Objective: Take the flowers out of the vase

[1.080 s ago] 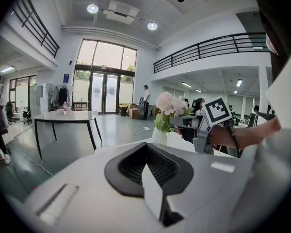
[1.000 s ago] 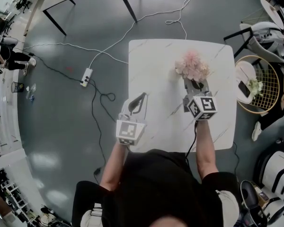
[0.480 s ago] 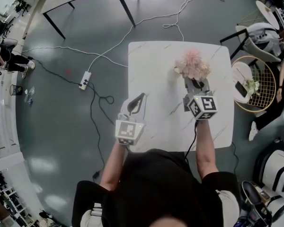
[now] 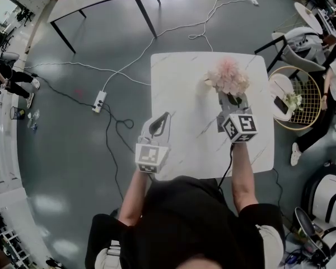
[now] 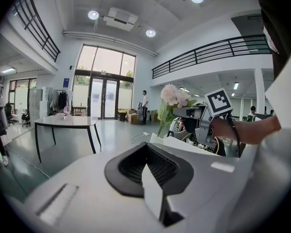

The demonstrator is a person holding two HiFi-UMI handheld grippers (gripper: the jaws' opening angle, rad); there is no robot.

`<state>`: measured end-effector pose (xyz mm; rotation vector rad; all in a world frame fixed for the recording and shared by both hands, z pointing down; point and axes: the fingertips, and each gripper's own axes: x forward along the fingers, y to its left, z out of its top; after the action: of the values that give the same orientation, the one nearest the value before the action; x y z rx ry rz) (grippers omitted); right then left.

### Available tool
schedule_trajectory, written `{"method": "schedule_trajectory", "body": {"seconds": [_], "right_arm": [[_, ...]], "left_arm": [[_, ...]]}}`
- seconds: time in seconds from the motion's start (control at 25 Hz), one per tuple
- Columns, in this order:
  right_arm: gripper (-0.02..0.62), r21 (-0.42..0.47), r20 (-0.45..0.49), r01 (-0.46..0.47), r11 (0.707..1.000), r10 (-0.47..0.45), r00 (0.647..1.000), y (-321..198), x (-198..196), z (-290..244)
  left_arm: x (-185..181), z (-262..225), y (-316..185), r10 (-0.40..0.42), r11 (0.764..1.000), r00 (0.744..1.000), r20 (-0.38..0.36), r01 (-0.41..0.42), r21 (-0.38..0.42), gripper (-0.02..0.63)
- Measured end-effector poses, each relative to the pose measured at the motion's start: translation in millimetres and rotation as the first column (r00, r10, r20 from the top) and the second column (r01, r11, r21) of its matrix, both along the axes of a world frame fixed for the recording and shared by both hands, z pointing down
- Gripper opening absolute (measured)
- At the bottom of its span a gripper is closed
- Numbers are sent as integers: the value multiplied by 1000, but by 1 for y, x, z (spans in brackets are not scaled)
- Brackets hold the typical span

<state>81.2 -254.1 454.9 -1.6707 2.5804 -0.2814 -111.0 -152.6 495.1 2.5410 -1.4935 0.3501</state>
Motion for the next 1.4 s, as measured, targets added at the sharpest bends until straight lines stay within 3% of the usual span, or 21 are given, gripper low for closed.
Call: {"method": "schedule_trajectory", "body": {"seconds": [1.4], "right_arm": [[75,122,12,-110,986,109,994,63,12,-65]], "left_arm": [[-14,-25,44,63,997,998,-17,-62,54,6]]}}
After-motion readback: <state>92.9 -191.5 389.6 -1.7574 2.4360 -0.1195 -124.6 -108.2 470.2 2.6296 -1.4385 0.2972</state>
